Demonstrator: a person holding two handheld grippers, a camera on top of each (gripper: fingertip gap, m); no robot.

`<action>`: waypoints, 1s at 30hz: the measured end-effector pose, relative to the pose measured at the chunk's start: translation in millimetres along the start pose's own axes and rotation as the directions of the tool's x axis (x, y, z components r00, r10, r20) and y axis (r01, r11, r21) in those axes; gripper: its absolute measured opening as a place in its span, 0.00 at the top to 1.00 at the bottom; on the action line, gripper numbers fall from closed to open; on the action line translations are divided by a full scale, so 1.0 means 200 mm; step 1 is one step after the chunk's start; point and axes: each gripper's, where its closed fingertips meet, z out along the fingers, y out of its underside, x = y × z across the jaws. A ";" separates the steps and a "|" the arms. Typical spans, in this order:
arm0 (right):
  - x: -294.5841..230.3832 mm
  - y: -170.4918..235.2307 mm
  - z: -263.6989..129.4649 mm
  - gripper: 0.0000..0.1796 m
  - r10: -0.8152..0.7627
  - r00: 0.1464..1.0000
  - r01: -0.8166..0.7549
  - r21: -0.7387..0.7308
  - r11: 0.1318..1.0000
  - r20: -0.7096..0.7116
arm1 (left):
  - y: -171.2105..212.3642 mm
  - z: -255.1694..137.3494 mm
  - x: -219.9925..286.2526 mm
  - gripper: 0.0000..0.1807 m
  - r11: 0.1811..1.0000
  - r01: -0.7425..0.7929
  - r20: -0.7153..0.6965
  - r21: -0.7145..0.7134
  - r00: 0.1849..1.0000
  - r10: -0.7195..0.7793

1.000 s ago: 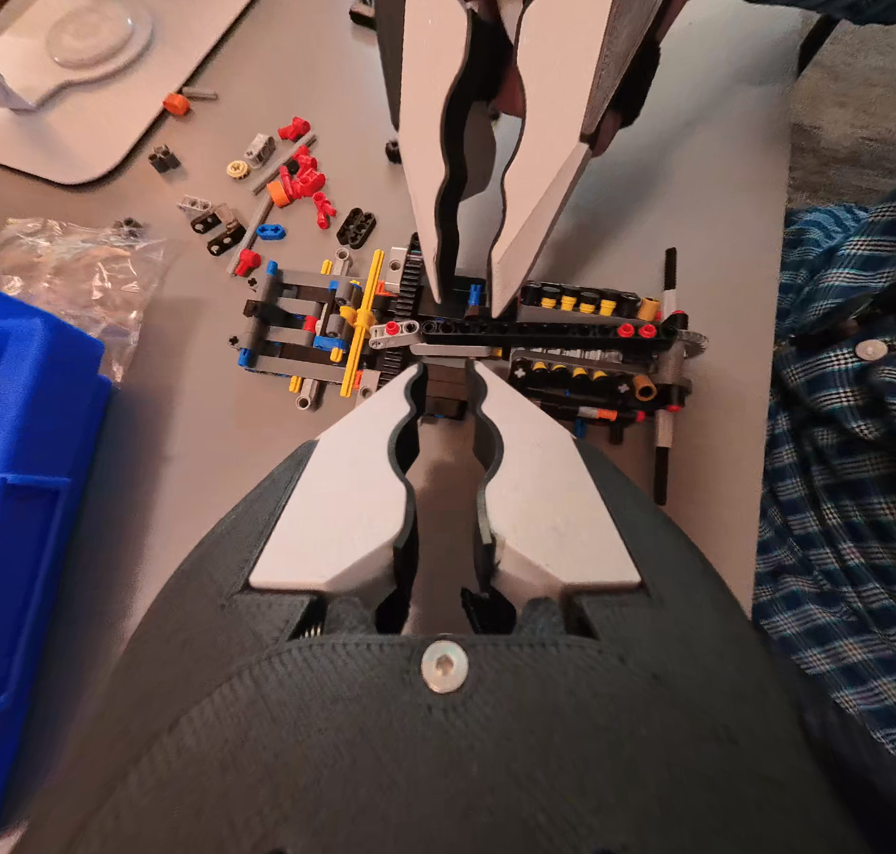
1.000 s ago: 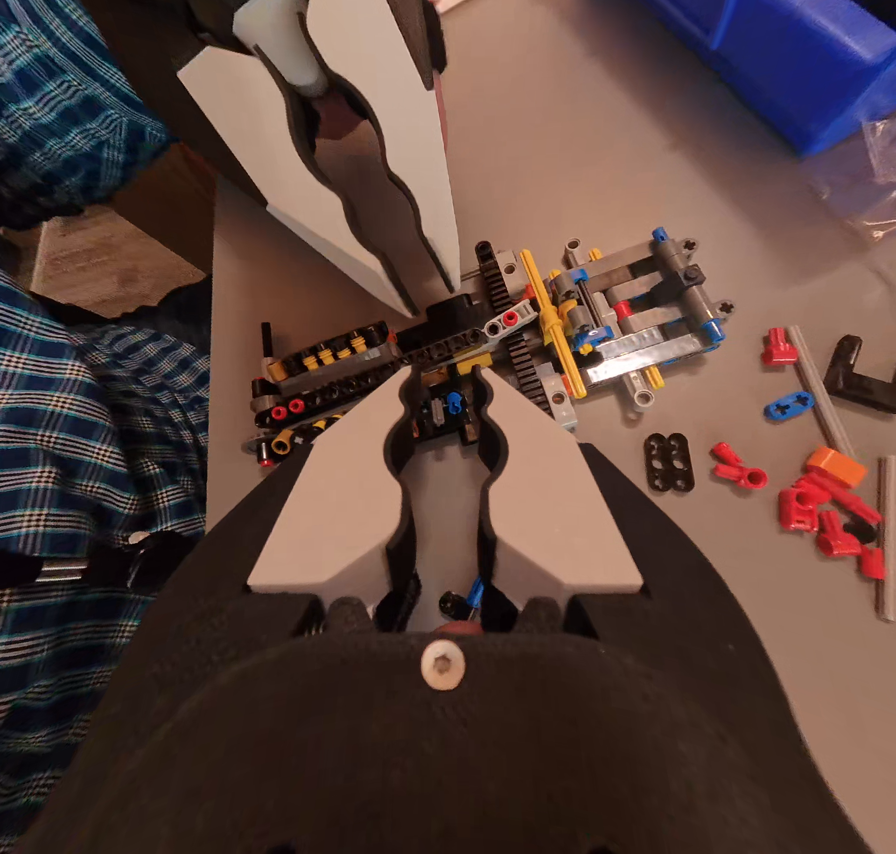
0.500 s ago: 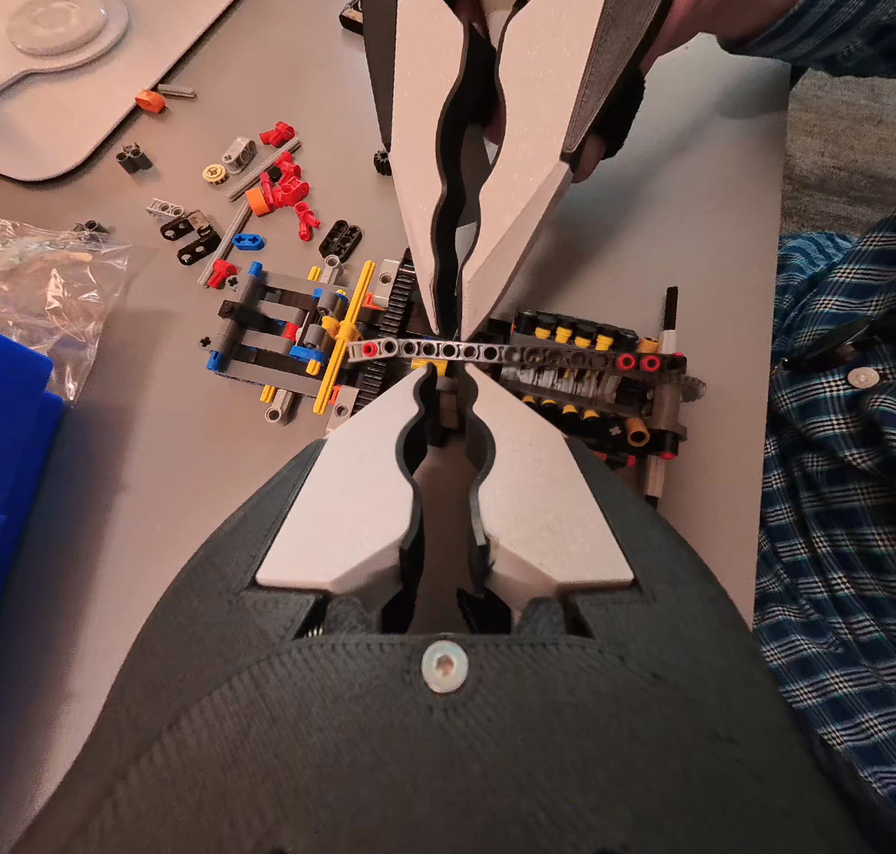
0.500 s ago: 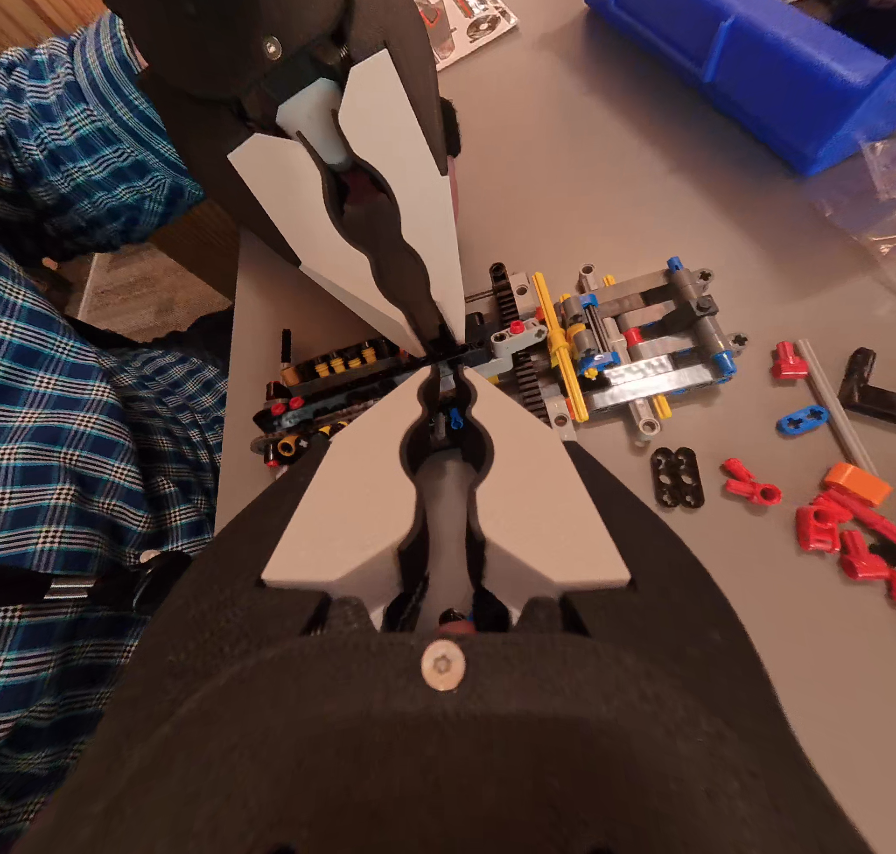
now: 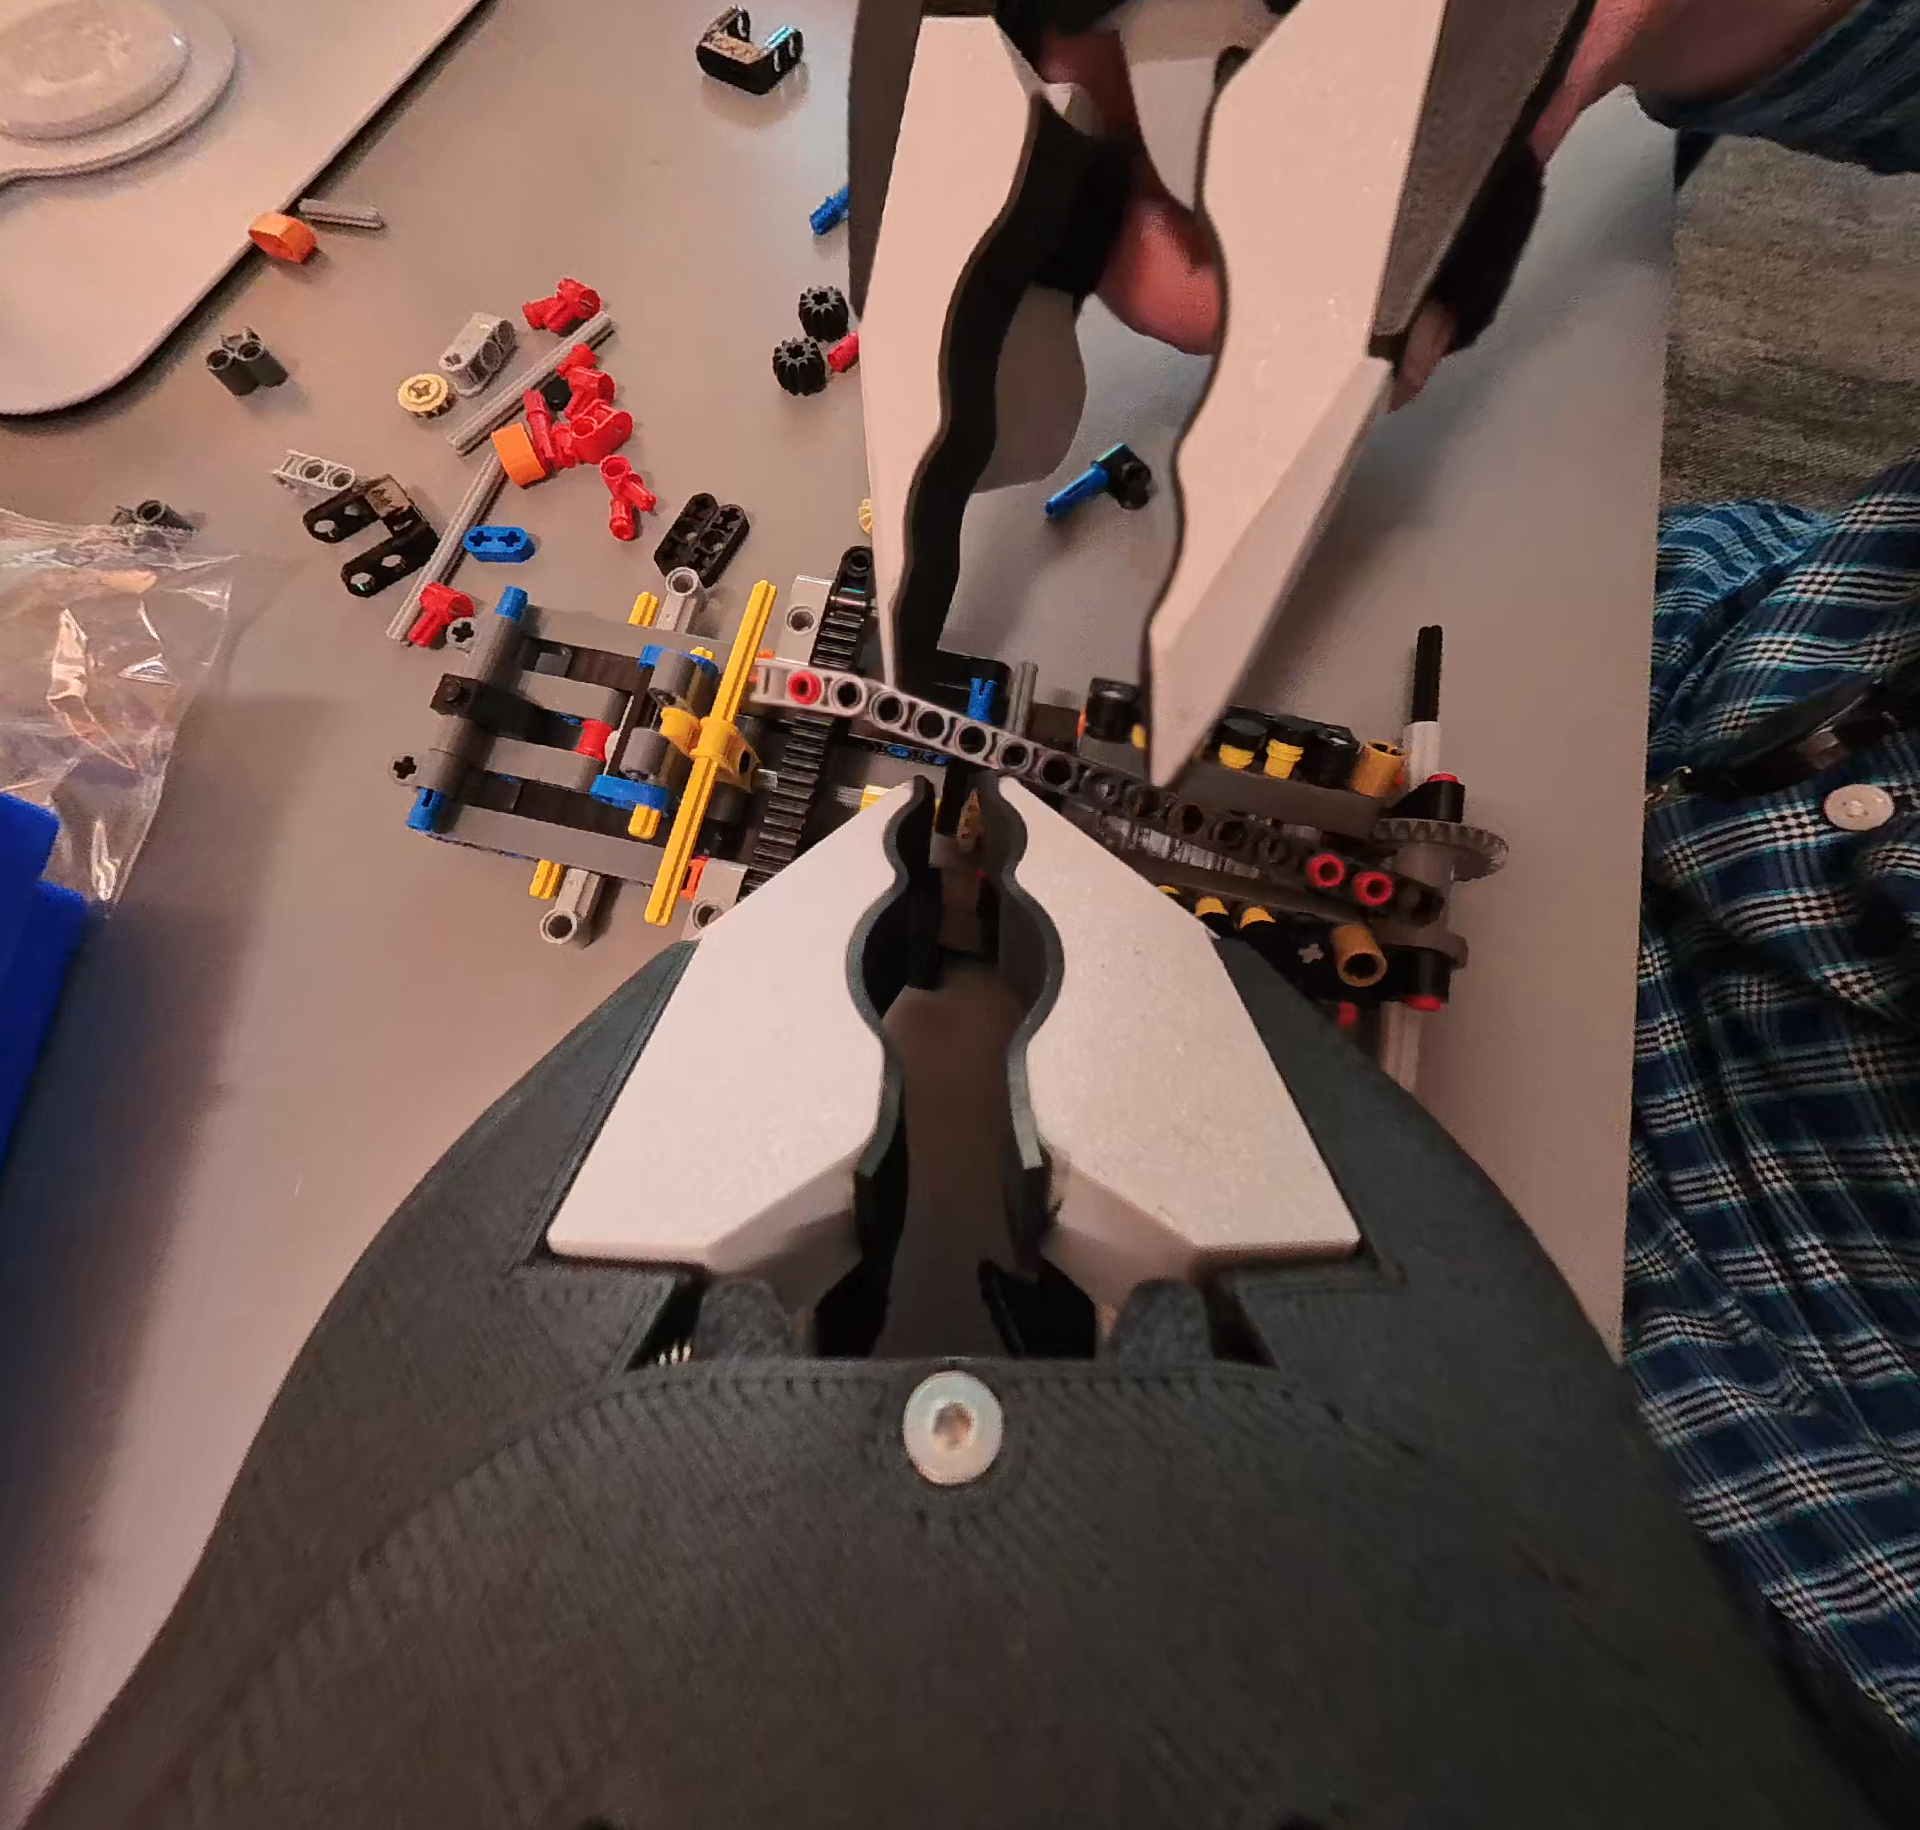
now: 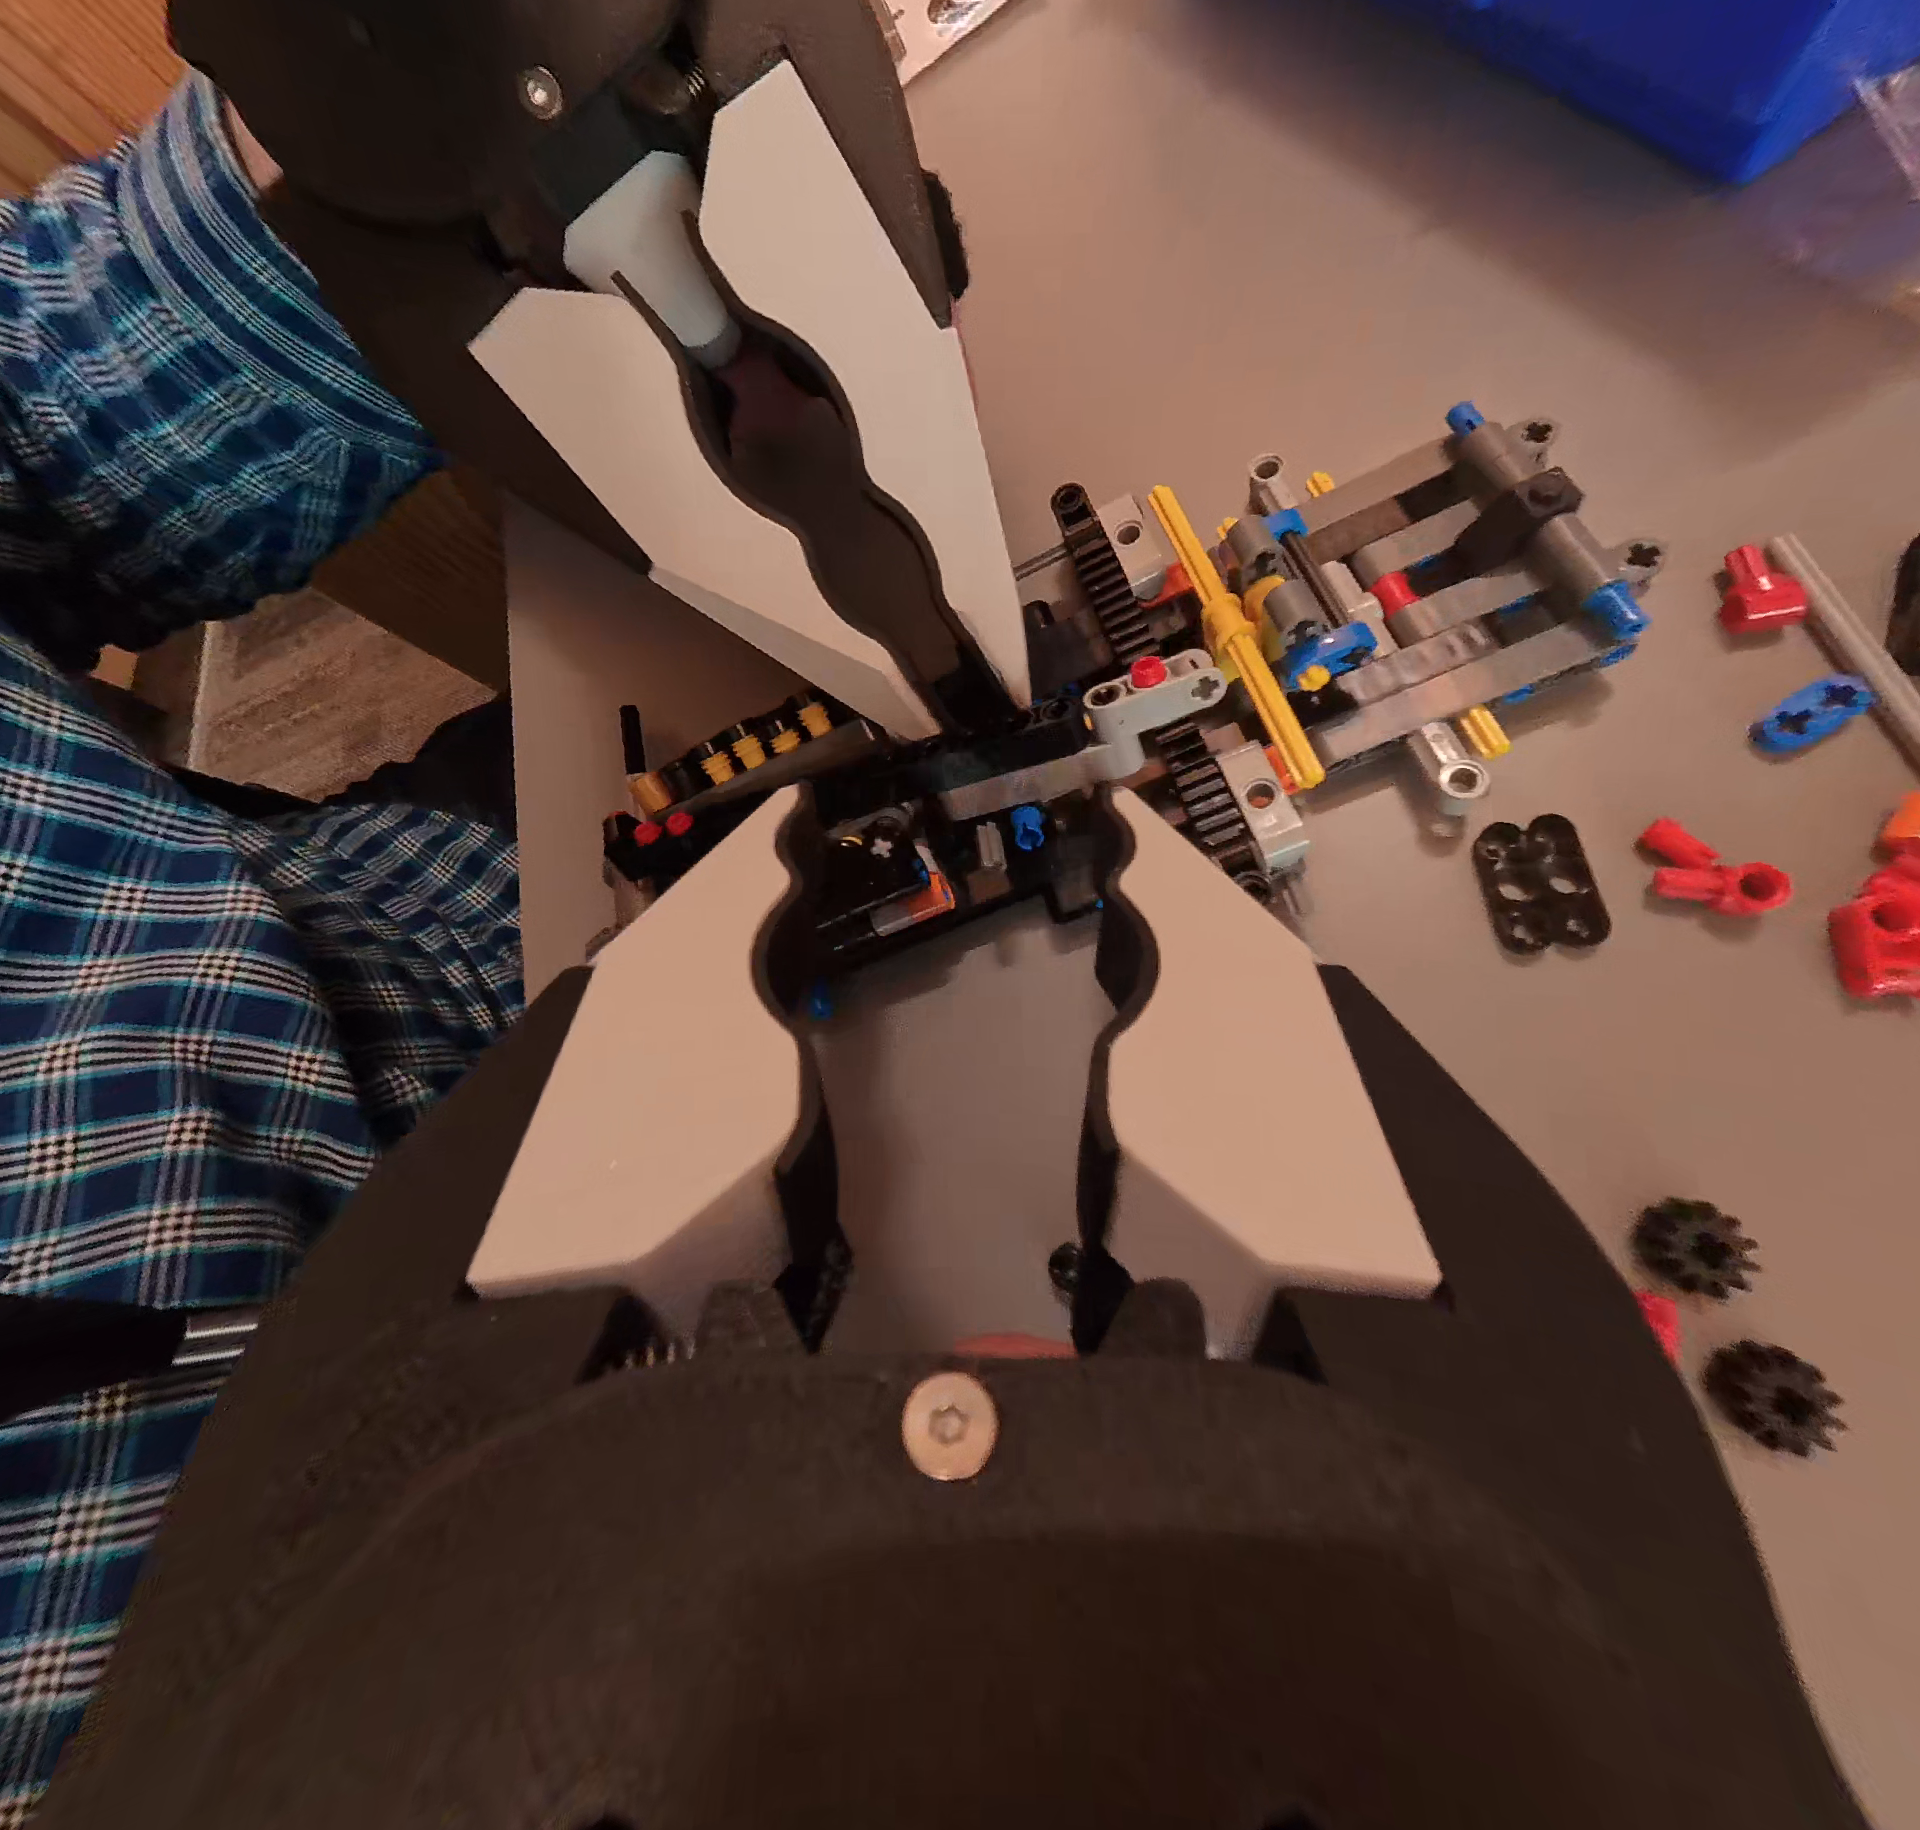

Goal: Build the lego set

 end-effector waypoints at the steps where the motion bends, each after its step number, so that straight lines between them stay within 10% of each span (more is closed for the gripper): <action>1: -0.01 -0.01 0.00 0.71 0.012 1.000 -0.012 0.012 1.000 0.003 | 0.00 0.00 0.00 0.96 1.000 -0.008 0.001 0.000 1.000 0.008; 30: 0.01 -0.13 -0.14 0.97 0.222 0.952 -0.271 0.242 0.932 0.212 | -0.20 -0.09 -0.05 0.91 0.980 0.021 0.070 0.199 0.997 -0.036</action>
